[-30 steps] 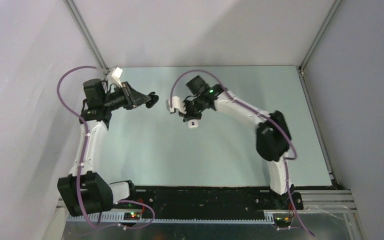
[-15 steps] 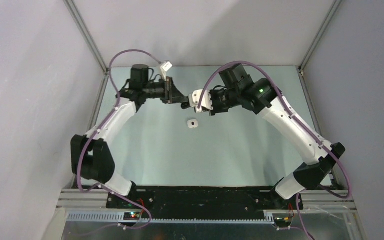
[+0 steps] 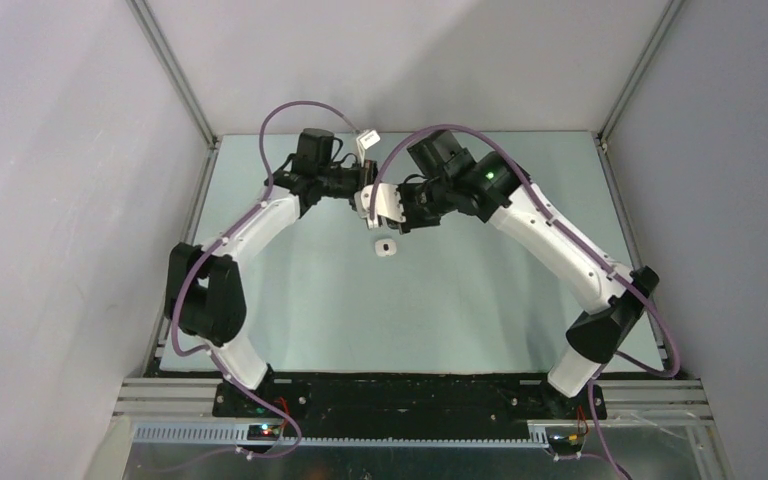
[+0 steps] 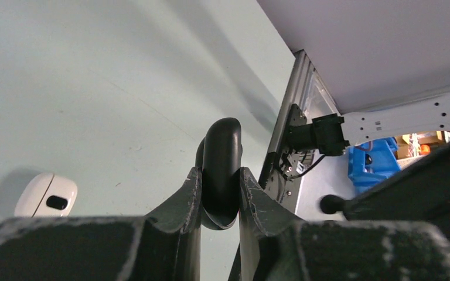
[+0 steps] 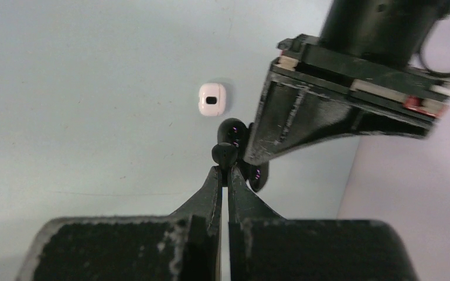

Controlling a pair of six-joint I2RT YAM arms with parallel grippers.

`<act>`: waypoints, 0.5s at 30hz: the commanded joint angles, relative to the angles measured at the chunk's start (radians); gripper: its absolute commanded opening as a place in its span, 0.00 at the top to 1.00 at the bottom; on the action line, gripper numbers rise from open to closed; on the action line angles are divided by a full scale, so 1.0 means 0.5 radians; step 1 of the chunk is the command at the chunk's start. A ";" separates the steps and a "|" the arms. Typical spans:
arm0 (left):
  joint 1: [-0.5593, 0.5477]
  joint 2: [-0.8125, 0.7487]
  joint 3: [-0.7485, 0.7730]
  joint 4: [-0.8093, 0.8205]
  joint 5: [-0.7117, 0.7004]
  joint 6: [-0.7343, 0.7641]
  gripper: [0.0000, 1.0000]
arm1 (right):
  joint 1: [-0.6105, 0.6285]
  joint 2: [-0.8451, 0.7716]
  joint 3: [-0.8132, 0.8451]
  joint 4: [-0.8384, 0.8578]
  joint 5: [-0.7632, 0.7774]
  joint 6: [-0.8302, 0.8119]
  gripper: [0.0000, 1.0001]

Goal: Insert the wireless bluetooth earbuds into the charging case
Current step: Place the earbud in the charging case.

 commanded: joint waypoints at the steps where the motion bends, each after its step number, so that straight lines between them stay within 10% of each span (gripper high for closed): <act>1: -0.025 0.019 0.110 0.064 0.161 -0.036 1.00 | 0.014 0.054 0.085 -0.119 -0.007 -0.013 1.00; 15: -0.026 0.006 0.106 0.068 0.201 -0.026 1.00 | 0.026 0.105 -0.006 0.008 0.116 -0.034 1.00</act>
